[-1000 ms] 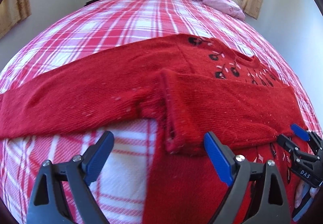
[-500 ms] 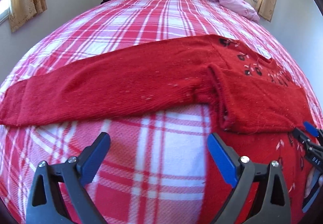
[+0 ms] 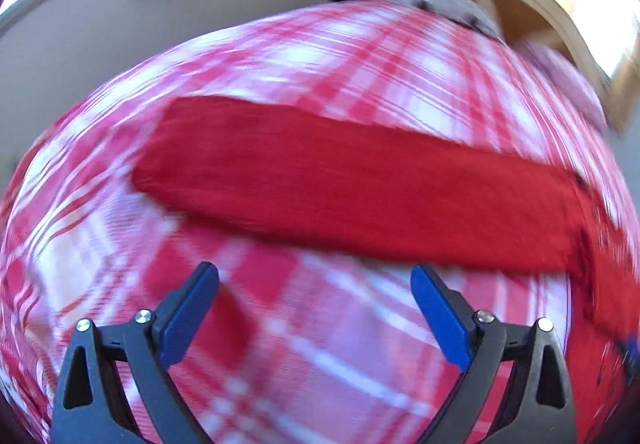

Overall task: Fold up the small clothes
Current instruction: 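Close the left gripper on the other sleeve cuff and lift it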

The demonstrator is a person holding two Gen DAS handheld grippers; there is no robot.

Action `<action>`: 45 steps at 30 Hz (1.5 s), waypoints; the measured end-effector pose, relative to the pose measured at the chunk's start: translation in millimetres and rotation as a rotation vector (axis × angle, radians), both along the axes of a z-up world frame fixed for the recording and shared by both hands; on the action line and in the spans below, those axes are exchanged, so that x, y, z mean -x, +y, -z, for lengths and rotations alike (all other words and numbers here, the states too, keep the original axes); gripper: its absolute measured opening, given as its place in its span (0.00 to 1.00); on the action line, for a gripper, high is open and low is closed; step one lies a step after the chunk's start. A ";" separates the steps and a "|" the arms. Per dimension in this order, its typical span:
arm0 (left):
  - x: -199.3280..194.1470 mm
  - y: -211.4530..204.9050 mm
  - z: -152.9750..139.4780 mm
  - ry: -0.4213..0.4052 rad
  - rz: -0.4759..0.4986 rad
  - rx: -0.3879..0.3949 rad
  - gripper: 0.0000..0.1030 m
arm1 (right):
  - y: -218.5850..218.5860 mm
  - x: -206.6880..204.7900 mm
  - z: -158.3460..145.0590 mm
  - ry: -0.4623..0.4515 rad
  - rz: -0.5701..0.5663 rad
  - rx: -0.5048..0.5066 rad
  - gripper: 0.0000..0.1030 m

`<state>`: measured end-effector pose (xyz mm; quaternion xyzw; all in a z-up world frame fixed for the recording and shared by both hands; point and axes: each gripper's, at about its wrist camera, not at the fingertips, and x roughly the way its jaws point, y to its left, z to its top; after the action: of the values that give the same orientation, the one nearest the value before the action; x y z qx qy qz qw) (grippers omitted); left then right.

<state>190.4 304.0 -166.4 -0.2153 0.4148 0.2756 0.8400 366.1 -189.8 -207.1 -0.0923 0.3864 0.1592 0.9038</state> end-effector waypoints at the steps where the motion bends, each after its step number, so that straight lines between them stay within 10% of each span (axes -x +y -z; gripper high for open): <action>1: 9.8 15.4 0.8 -0.023 -0.060 0.037 0.96 | 0.0 0.0 0.0 0.000 0.000 0.000 0.75; 17: 36.5 78.1 0.0 -0.281 -0.340 0.206 0.92 | -0.4 -0.3 -0.4 0.000 -0.001 -0.003 0.75; 22: 36.3 89.0 0.5 -0.312 -0.390 0.204 0.76 | -0.7 -0.4 -0.4 0.000 -0.001 -0.004 0.75; 27: 39.3 97.9 4.1 -0.292 -0.407 0.186 0.30 | -1.0 -0.3 -0.3 0.000 -0.001 -0.002 0.75; 35: 47.2 103.4 5.3 -0.295 -0.396 0.220 0.23 | -1.0 -0.2 -0.3 0.000 -0.001 -0.002 0.75; 40: 45.4 101.7 5.5 -0.334 -0.386 0.240 0.42 | -1.6 -0.3 -0.1 -0.001 -0.001 -0.002 0.75; 45: 36.2 94.0 0.5 -0.288 -0.317 0.229 0.15 | -0.9 -0.5 -0.2 0.000 -0.001 -0.004 0.75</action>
<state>154.2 398.0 -167.0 -0.4085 0.2804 0.3215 0.8069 366.6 -190.7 -206.9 -0.0905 0.3859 0.1604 0.9040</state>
